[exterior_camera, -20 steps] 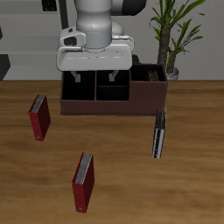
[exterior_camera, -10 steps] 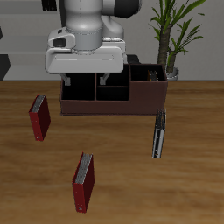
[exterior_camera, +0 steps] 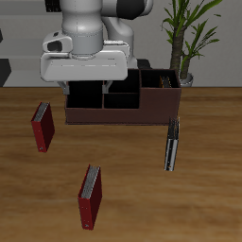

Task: Place the orange book into the back desk caddy's right compartment and place the left red book into the back desk caddy's right compartment

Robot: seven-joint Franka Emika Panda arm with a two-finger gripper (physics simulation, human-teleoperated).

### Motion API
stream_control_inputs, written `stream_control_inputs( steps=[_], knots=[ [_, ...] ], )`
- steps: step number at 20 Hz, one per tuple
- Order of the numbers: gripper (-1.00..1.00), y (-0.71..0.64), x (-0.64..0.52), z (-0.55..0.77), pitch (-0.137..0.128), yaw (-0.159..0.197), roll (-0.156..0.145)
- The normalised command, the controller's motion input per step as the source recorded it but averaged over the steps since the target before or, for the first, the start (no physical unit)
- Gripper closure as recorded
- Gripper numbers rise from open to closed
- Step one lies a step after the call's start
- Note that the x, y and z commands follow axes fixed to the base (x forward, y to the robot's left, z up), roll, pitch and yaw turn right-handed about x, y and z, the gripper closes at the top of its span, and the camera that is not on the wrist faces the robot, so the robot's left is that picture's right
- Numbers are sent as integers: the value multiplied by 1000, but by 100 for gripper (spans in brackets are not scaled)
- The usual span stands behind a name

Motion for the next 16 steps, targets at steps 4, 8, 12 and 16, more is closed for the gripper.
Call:
stream_control_inputs(
  steps=[4, 8, 12, 16],
  knots=[
    [-100, -118, 59, 48, 2, -39, 8],
    [-100, -196, 92, -4, -10, 19, -2],
    [-100, -201, 58, 15, -5, 0, -6],
    [-100, -109, 33, 69, -20, 12, -7]
  ],
)
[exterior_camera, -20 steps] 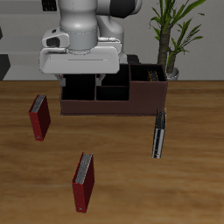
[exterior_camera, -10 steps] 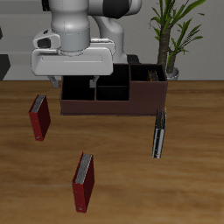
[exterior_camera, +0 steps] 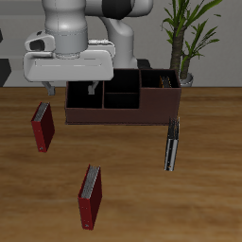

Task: Place the orange book into the back desk caddy's right compartment and place the left red book into the back desk caddy's right compartment

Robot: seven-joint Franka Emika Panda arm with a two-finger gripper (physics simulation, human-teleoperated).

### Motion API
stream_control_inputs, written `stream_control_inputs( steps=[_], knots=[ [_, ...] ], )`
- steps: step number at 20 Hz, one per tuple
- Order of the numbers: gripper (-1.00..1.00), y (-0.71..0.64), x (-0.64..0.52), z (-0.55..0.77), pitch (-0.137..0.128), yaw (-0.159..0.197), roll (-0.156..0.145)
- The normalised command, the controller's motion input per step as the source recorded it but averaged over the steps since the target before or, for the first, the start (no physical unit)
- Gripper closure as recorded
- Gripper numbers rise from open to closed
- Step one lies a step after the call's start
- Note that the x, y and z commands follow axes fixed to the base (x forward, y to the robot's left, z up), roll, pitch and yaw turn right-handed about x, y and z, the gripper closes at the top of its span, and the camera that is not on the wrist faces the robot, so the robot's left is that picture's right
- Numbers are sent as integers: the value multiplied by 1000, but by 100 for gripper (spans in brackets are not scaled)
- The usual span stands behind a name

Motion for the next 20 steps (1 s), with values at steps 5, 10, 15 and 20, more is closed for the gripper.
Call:
stream_control_inputs(
  steps=[5, 10, 15, 20],
  knots=[
    [-100, -22, 31, 55, -17, 14, 7],
    [-100, -90, 39, 66, -2, -10, -20],
    [-100, -71, 9, 19, -12, 17, -11],
    [-100, -28, 55, -6, 11, -15, -9]
  ],
)
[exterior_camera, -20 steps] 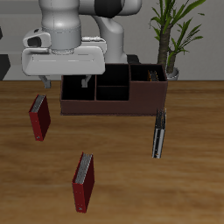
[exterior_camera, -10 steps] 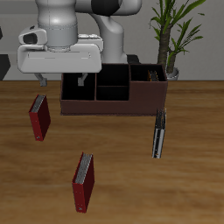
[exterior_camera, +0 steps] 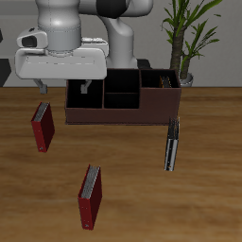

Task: Place the orange book into the back desk caddy's right compartment and place the left red book into the back desk caddy's right compartment

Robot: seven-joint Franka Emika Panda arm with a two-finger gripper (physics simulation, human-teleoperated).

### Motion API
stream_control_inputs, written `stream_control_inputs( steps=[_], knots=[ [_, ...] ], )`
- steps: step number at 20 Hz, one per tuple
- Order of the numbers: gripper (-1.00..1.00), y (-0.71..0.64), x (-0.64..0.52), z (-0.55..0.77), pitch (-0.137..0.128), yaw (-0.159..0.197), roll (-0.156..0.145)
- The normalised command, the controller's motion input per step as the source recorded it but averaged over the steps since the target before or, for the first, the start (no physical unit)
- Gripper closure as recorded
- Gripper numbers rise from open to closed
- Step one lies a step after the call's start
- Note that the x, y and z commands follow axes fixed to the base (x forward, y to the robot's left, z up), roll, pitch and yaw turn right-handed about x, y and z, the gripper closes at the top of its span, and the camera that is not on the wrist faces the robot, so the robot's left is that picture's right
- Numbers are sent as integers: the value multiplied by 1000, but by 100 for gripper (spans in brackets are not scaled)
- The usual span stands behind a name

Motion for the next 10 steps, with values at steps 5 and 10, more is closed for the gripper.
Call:
stream_control_inputs(
  steps=[5, 10],
  knots=[
    [-100, 200, 35, 31, -10, -7, 3],
    [-100, 225, 91, -61, 6, -3, 22]
  ],
)
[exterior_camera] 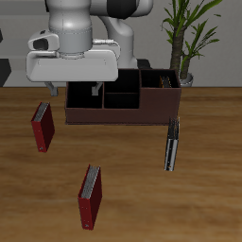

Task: Place the orange book into the back desk caddy's right compartment and place the left red book into the back desk caddy's right compartment

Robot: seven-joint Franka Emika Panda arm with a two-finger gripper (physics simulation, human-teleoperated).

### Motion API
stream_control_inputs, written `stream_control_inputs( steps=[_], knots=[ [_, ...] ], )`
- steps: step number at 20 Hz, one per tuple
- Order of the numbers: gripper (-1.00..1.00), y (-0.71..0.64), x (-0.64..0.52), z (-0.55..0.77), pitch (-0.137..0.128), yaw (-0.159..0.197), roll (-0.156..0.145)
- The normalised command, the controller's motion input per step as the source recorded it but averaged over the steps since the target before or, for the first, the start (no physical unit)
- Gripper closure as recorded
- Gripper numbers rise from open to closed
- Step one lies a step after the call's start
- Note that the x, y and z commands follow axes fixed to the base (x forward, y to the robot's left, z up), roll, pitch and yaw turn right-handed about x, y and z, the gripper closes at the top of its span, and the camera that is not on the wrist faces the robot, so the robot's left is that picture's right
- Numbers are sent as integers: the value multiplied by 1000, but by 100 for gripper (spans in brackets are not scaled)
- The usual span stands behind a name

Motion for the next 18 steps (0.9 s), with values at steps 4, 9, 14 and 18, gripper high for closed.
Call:
stream_control_inputs(
  steps=[4, 9, 14, 18],
  knots=[
    [-100, 75, 128, -70, 6, -3, -4],
    [-100, 124, 186, -30, -9, -3, 15],
    [-100, 7, 226, -62, 15, -15, -10],
    [-100, 44, 265, -72, 17, -9, -12]
  ],
)
